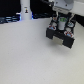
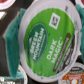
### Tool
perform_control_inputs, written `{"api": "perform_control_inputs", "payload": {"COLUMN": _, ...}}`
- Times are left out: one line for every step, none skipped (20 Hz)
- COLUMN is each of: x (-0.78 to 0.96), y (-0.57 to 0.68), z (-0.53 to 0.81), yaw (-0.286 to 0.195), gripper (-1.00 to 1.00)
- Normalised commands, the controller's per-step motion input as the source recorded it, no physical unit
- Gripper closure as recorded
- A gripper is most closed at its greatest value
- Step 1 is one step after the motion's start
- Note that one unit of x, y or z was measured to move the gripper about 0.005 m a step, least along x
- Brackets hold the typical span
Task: Open the kcup holder, insert the kcup into the holder, and close the kcup holder
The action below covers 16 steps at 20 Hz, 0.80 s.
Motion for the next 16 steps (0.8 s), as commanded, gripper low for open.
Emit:
{"api": "perform_control_inputs", "payload": {"x": -0.02, "y": 0.08, "z": 0.01, "yaw": 0.0, "gripper": 1.0}}
{"api": "perform_control_inputs", "payload": {"x": -0.2, "y": 0.13, "z": 0.14, "yaw": 0.0, "gripper": 1.0}}
{"api": "perform_control_inputs", "payload": {"x": -0.3, "y": 0.12, "z": 0.18, "yaw": -0.005, "gripper": 1.0}}
{"api": "perform_control_inputs", "payload": {"x": -0.33, "y": 0.09, "z": 0.22, "yaw": -0.014, "gripper": 1.0}}
{"api": "perform_control_inputs", "payload": {"x": -0.4, "y": 0.07, "z": 0.23, "yaw": -0.016, "gripper": 1.0}}
{"api": "perform_control_inputs", "payload": {"x": -0.42, "y": 0.05, "z": 0.22, "yaw": -0.019, "gripper": 1.0}}
{"api": "perform_control_inputs", "payload": {"x": -0.44, "y": 0.02, "z": 0.17, "yaw": -0.019, "gripper": 1.0}}
{"api": "perform_control_inputs", "payload": {"x": -0.42, "y": 0.02, "z": 0.15, "yaw": -0.016, "gripper": 1.0}}
{"api": "perform_control_inputs", "payload": {"x": -0.39, "y": 0.05, "z": 0.1, "yaw": -0.009, "gripper": 1.0}}
{"api": "perform_control_inputs", "payload": {"x": -0.37, "y": 0.04, "z": 0.05, "yaw": -0.003, "gripper": 1.0}}
{"api": "perform_control_inputs", "payload": {"x": -0.39, "y": 0.01, "z": 0.02, "yaw": -0.001, "gripper": 1.0}}
{"api": "perform_control_inputs", "payload": {"x": -0.24, "y": 0.0, "z": 0.01, "yaw": 0.0, "gripper": 1.0}}
{"api": "perform_control_inputs", "payload": {"x": -0.02, "y": -0.1, "z": -0.16, "yaw": -0.007, "gripper": 1.0}}
{"api": "perform_control_inputs", "payload": {"x": -0.01, "y": -0.12, "z": -0.12, "yaw": -0.011, "gripper": 1.0}}
{"api": "perform_control_inputs", "payload": {"x": 0.0, "y": -0.1, "z": -0.1, "yaw": -0.006, "gripper": 1.0}}
{"api": "perform_control_inputs", "payload": {"x": 0.03, "y": -0.07, "z": -0.12, "yaw": -0.01, "gripper": 1.0}}
